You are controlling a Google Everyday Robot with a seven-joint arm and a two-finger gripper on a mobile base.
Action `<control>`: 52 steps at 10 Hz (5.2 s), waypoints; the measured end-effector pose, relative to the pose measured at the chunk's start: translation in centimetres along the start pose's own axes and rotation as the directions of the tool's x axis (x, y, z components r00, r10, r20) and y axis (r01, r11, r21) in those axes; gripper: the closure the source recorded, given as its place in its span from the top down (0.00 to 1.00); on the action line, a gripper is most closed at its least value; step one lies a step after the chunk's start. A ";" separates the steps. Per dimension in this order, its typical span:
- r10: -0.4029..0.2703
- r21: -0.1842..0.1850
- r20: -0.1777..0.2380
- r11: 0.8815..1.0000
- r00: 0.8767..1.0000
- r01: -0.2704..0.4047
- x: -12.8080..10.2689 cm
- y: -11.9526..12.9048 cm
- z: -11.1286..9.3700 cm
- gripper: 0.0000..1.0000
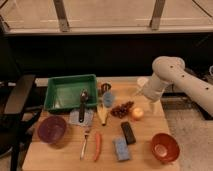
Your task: Wipe red bowl with eraser
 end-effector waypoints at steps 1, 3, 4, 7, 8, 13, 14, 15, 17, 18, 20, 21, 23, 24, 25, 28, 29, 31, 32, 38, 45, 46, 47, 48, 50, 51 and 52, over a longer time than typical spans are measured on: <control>0.000 0.000 0.000 1.000 1.000 0.000 0.0 0.0 0.0 0.80; 0.000 0.000 0.000 1.000 1.000 0.000 0.0 0.0 0.0 0.80; 0.000 0.000 0.000 1.000 1.000 0.000 0.0 0.0 0.0 0.80; 0.000 0.000 0.000 1.000 1.000 0.000 0.0 0.0 0.0 0.80; 0.000 0.000 0.000 1.000 1.000 0.000 0.0 0.0 0.0 0.80; 0.000 0.000 0.000 1.000 1.000 0.000 0.0 0.0 0.0 0.80; 0.000 0.000 0.000 1.000 1.000 0.000 0.0 0.0 0.0 0.80; 0.000 0.000 0.000 1.000 1.000 0.000 0.0 0.0 0.0 0.80; 0.000 0.000 0.000 1.000 1.000 0.000 0.0 0.0 0.0 0.80; 0.000 0.000 0.000 1.000 1.000 0.000 0.0 0.0 0.0 0.80; -0.001 0.000 -0.002 1.000 1.000 0.001 0.0 0.0 -0.1 0.80; -0.005 -0.001 -0.005 1.000 1.000 0.005 0.0 0.0 -0.1 0.80; -0.045 -0.017 -0.008 0.999 0.999 0.044 0.5 1.5 -0.2 0.80; -0.061 -0.026 -0.007 0.998 0.998 0.061 0.8 3.0 0.1 0.80; -0.096 -0.025 -0.014 0.995 0.995 0.096 0.9 3.9 0.3 0.80; -0.340 -0.008 -0.080 0.940 0.937 0.341 -1.5 4.5 1.6 0.80; -0.416 -0.007 -0.108 0.909 0.903 0.418 -2.8 3.9 2.3 0.80; -0.543 -0.028 -0.137 0.838 0.829 0.545 -4.9 2.8 3.4 0.80; -0.613 -0.058 -0.136 0.790 0.779 0.611 -5.8 2.6 3.9 0.80; -0.673 -0.076 -0.123 0.739 0.730 0.669 -6.5 2.2 4.9 0.80; -0.730 -0.096 -0.061 0.683 0.681 0.724 -7.8 0.4 12.7 0.80; -0.727 -0.100 -0.053 0.686 0.685 0.721 -7.4 0.5 13.5 0.80; -0.723 -0.103 -0.045 0.689 0.689 0.717 -7.1 0.5 13.9 0.80; -0.716 -0.093 -0.033 0.696 0.697 0.712 -6.9 0.5 14.3 0.80; -0.698 -0.078 -0.013 0.715 0.716 0.695 -6.5 0.9 15.0 0.67; -0.693 -0.070 -0.005 0.720 0.721 0.691 -6.5 0.9 15.3 0.58; -0.688 -0.065 0.002 0.724 0.726 0.687 -6.4 0.9 15.5 0.47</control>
